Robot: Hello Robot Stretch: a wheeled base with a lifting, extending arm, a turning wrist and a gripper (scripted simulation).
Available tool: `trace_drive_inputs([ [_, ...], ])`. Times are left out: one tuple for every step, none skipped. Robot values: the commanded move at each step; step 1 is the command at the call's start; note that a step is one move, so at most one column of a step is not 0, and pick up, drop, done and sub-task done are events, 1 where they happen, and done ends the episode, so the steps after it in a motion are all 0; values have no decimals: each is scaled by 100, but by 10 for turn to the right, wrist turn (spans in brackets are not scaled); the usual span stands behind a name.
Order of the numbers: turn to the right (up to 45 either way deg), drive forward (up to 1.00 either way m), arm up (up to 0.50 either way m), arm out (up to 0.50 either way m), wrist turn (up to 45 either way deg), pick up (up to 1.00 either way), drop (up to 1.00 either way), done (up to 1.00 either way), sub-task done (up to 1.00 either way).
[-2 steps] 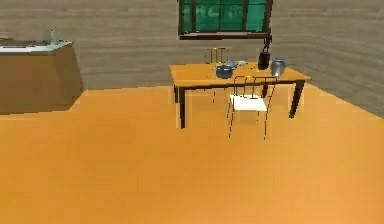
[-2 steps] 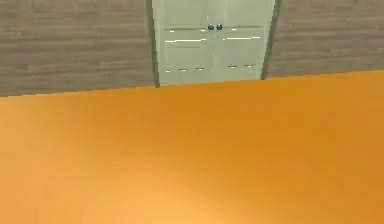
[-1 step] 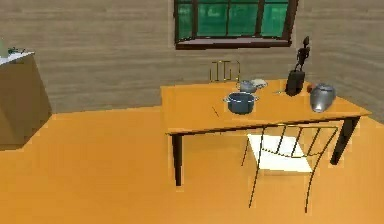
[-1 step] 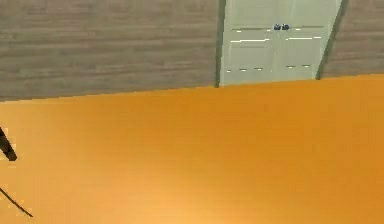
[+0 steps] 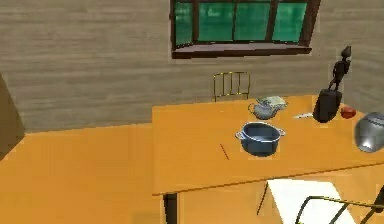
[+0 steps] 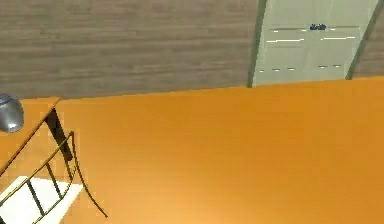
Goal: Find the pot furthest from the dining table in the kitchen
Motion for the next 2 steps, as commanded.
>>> trace_drive_inputs([
  [450,0,0,0,0,0,0,0,0],
  [450,0,0,0,0,0,0,0,0],
])
